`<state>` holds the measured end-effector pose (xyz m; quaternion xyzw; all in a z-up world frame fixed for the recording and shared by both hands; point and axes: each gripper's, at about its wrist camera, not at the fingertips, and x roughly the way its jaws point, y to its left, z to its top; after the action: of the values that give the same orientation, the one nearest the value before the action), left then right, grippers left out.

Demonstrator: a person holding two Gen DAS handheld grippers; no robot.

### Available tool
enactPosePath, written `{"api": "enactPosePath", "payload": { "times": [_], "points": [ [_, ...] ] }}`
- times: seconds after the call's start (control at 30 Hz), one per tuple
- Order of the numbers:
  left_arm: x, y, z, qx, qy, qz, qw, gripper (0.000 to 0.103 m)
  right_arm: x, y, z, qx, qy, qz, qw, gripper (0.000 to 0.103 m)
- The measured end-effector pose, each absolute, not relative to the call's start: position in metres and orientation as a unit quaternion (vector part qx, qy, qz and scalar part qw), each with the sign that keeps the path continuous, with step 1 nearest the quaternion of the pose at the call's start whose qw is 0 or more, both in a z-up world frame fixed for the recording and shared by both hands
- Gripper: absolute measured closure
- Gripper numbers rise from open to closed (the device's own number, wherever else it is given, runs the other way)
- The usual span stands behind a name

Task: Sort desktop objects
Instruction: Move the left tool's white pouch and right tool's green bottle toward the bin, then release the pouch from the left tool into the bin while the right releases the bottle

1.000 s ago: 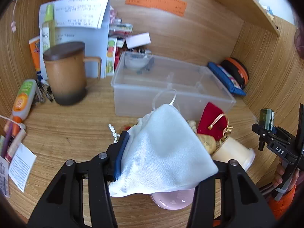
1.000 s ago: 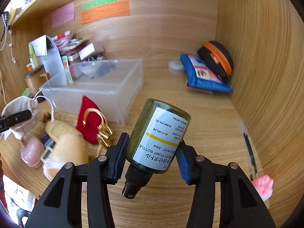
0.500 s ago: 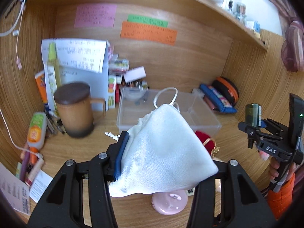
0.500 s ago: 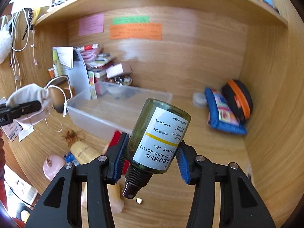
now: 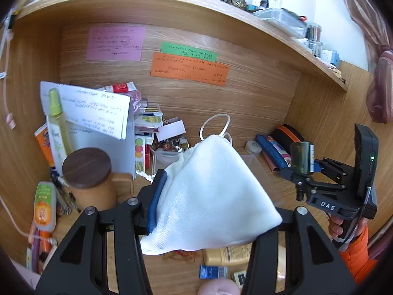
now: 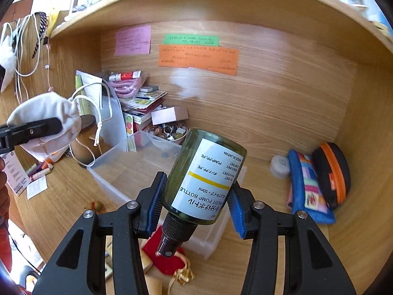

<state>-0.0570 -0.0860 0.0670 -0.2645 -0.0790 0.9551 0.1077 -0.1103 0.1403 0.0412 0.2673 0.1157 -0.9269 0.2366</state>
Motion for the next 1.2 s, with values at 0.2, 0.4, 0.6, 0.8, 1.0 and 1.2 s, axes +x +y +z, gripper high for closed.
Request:
{"api": "enactPosePath", "payload": {
  "times": [0.2, 0.4, 0.6, 0.8, 1.0, 1.2],
  "points": [
    [-0.099, -0.08, 0.063, -0.292, -0.064, 0.948, 0.109, 0.055, -0.146, 0.125, 0.029, 0.3, 0.134, -0.913, 0.244, 0.059],
    [-0.136, -0.073, 0.048, -0.324, -0.055, 0.937, 0.117, 0.055, -0.174, 0.114, 0.006, 0.338, 0.149, -0.897, 0.243, 0.059],
    [-0.165, -0.065, 0.021, -0.362, -0.044, 0.923, 0.123, 0.055, -0.195, 0.106, -0.016, 0.369, 0.166, -0.883, 0.24, 0.059],
    [-0.18, -0.057, 0.001, -0.392, -0.032, 0.91, 0.129, 0.055, -0.211, 0.101, -0.033, 0.392, 0.184, -0.87, 0.237, 0.059],
    [-0.193, -0.047, -0.013, -0.419, -0.013, 0.897, 0.138, 0.055, -0.219, 0.092, -0.044, 0.406, 0.21, -0.857, 0.239, 0.059],
    [-0.2, -0.042, -0.025, -0.445, 0.005, 0.884, 0.144, 0.055, -0.221, 0.08, -0.054, 0.417, 0.246, -0.841, 0.241, 0.059]
  ]
}}
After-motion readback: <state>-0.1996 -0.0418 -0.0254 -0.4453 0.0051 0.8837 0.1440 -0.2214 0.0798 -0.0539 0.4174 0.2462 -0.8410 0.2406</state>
